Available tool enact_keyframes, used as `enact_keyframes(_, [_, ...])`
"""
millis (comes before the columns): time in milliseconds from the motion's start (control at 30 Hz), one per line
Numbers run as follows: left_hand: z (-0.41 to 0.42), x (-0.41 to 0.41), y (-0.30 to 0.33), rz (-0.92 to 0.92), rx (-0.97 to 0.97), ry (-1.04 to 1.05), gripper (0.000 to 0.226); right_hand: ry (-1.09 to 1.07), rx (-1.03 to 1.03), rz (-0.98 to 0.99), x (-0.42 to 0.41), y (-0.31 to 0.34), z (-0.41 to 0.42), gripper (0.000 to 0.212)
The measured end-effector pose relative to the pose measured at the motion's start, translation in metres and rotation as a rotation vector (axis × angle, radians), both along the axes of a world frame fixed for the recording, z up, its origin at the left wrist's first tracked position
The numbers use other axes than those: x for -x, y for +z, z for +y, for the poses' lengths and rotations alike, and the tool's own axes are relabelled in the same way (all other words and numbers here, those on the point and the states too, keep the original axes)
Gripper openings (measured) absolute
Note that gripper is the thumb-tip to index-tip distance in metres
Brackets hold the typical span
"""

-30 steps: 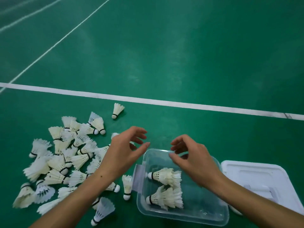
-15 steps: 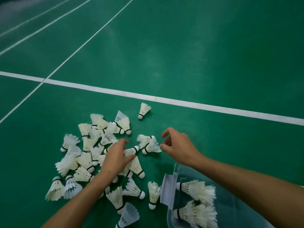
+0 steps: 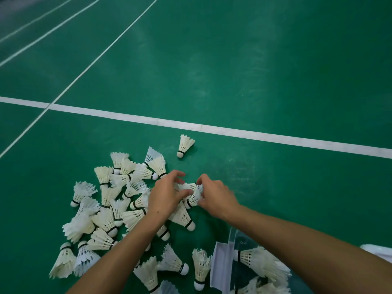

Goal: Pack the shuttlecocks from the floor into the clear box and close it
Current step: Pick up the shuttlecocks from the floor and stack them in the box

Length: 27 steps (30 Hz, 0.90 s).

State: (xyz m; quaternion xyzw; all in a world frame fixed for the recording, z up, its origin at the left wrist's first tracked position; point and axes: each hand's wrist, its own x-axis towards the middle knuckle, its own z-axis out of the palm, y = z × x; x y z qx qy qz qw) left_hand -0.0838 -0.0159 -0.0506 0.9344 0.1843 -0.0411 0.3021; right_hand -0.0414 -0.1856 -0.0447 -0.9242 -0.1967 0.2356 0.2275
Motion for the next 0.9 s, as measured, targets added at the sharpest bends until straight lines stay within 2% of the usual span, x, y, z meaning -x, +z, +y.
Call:
enact_keyframes(167, [-0.016, -0.017, 0.000, 0.009, -0.258, -0.095, 0.045, -0.012, -0.020, -0.018, -0.003, -0.009, 0.007, 0.043])
enact_keyframes(367, [-0.019, -0.031, -0.002, 0.111, -0.416, -0.241, 0.058, -0.039, -0.027, -0.050, -0.009, -0.003, -0.017, 0.039])
enact_keyframes(500, [-0.024, -0.029, 0.001, 0.108, -0.484, -0.326, 0.051, -0.114, -0.061, -0.049, -0.013, 0.012, -0.046, 0.038])
enact_keyframes(633, [-0.026, -0.019, 0.018, -0.020, -0.384, -0.297, 0.050, -0.221, -0.190, -0.054, -0.011, 0.040, -0.079, 0.042])
enact_keyframes(900, [-0.059, 0.030, 0.099, -0.308, -0.092, -0.343, 0.056, -0.334, -0.428, -0.121, 0.032, 0.103, -0.140, 0.042])
